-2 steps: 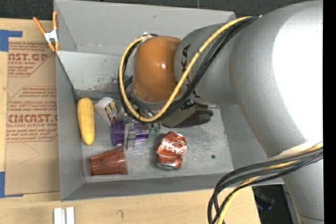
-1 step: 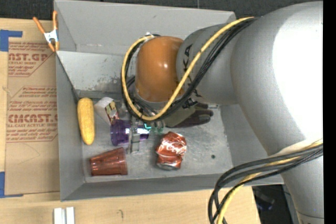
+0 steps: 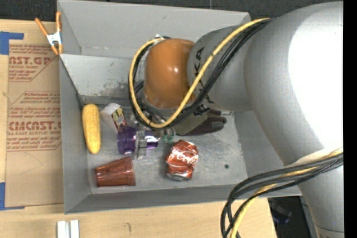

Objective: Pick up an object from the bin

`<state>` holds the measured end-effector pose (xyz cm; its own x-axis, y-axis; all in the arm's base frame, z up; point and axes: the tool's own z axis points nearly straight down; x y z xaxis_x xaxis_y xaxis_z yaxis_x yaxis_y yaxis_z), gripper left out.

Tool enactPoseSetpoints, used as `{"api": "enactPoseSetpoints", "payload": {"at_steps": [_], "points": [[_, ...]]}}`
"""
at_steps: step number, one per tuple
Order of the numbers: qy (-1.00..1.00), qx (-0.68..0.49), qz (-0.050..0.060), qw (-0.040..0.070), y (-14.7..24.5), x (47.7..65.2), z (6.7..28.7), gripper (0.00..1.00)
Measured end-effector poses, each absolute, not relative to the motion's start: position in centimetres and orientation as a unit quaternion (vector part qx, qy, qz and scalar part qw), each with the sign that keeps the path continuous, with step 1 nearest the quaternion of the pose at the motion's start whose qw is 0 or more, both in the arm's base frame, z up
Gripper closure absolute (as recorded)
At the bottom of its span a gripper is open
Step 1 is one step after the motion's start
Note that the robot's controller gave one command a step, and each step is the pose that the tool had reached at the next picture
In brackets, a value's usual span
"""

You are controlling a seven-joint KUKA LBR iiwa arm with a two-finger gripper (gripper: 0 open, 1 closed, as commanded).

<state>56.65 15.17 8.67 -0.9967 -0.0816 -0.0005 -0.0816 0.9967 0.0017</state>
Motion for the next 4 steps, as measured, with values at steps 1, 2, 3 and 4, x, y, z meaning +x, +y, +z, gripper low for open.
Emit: {"api": "enactPoseSetpoints", "payload": {"at_steps": [1,2,3,4], "points": [[0.999,-0.041,0.001,0.000,15.2,56.7,8.7,1.00],[0.999,-0.048,0.000,-0.003,14.9,56.5,13.4,1.00],[0.997,-0.075,0.002,0.010,12.0,58.3,13.4,1.00],[0.997,-0.077,-0.001,-0.007,10.8,57.3,13.8,1.00]]}}
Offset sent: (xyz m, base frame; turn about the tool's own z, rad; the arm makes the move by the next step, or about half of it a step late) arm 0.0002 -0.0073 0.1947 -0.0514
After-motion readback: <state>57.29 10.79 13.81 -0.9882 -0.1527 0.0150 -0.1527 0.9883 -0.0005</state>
